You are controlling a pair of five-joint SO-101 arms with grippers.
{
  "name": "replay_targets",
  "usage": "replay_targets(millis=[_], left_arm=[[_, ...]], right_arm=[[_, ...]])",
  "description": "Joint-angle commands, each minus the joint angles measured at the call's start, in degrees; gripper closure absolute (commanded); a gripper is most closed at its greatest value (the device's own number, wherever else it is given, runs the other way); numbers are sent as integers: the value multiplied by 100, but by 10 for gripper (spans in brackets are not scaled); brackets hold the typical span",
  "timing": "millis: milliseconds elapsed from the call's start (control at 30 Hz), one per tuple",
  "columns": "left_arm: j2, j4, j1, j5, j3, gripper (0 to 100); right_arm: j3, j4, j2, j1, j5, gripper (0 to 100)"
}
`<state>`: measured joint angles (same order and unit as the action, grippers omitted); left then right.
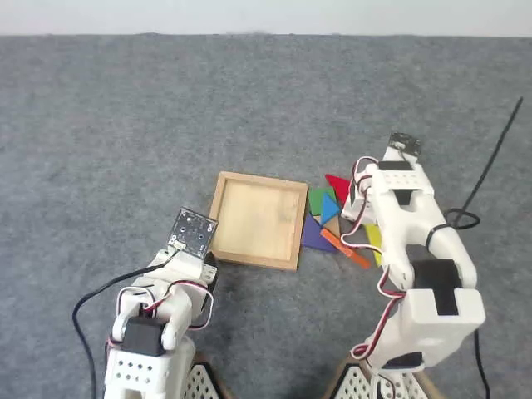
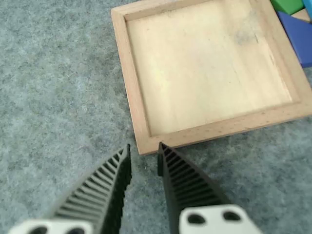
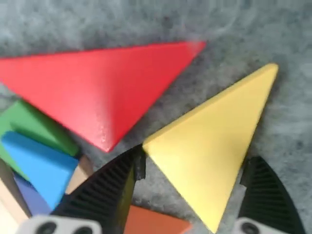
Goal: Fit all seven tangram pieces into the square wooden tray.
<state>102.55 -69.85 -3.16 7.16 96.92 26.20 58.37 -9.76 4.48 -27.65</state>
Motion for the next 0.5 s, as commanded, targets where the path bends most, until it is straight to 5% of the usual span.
replay_targets(millis=[0,467], left_arm=[[-9,18,-9,-35,-40,912],[-9,18,-9,-35,-40,912]], right_arm=[[-440,75,57,-110,-352,687],[-484,-233,48,-4,-835,687]])
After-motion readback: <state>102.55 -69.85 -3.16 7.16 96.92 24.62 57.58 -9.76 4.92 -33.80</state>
